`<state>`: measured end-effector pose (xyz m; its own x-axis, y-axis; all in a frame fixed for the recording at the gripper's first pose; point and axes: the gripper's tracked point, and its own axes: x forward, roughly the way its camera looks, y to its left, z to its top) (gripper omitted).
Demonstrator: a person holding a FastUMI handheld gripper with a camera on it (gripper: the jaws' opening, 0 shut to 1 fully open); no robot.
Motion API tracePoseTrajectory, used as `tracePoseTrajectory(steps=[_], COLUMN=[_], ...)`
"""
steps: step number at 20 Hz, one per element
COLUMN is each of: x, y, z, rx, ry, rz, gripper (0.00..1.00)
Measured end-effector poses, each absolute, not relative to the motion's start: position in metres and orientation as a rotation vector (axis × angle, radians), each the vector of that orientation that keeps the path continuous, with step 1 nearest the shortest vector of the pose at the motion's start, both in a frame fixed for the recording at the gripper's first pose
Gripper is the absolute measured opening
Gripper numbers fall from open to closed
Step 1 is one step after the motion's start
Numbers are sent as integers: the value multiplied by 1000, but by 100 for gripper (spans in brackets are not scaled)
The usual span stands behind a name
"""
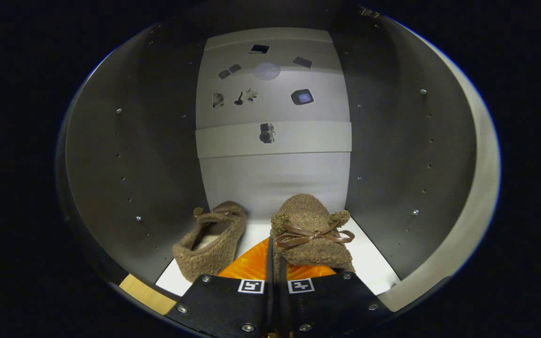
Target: Open the shoe cabinet door, grab the shoes and put them into the shoe cabinet, then close the shoe cabinet door.
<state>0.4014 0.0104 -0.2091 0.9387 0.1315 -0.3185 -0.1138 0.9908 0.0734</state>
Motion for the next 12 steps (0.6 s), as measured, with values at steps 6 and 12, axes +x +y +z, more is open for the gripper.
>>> tracePoseTrajectory(steps=[6, 12], x=[451, 474], y=[15, 13], z=[-222, -242], rx=[43, 44], ry=[340, 381], rz=[162, 151], gripper=[4, 5])
